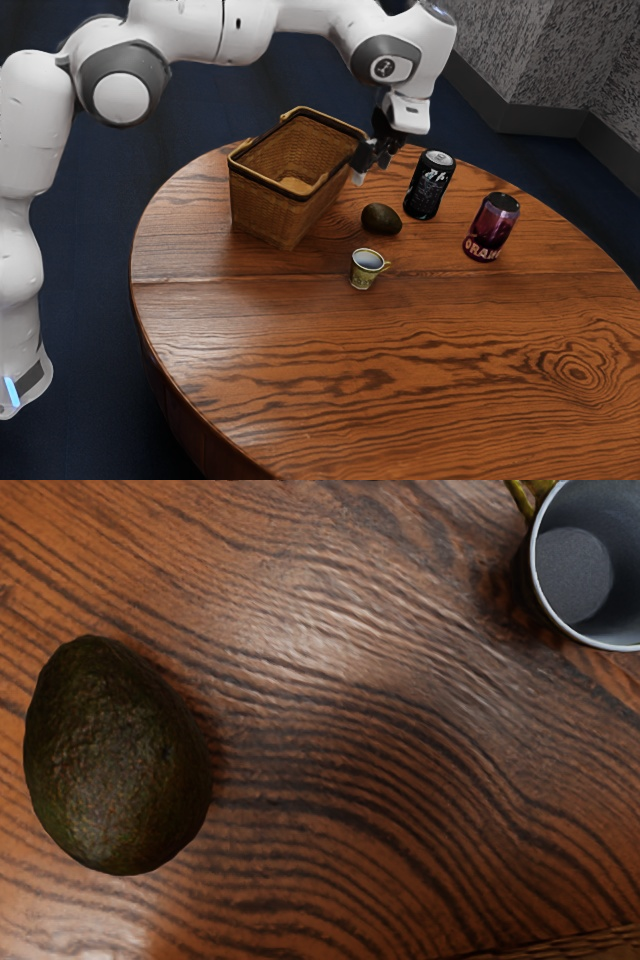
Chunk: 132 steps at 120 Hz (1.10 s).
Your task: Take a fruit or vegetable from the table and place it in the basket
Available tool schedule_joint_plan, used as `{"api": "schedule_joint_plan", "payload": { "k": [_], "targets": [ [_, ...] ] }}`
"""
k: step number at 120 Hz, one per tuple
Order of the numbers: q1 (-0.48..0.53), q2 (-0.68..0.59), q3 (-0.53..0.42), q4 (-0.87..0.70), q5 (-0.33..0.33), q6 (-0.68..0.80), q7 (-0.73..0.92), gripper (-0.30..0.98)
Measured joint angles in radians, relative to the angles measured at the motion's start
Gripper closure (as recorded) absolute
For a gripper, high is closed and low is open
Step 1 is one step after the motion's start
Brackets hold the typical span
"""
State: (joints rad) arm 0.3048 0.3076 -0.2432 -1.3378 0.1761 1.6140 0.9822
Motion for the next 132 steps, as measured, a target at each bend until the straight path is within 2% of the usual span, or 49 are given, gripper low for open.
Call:
{"api": "schedule_joint_plan", "payload": {
  "k": [47,86,132],
  "targets": [
    [0.003,0.074,0.0,0.043,-0.021,0.001,-0.02,0.0],
    [0.019,0.136,0.003,0.054,-0.101,0.046,-0.032,0.0],
    [0.04,0.184,0.004,0.08,-0.13,0.07,-0.039,0.0]
  ]
}}
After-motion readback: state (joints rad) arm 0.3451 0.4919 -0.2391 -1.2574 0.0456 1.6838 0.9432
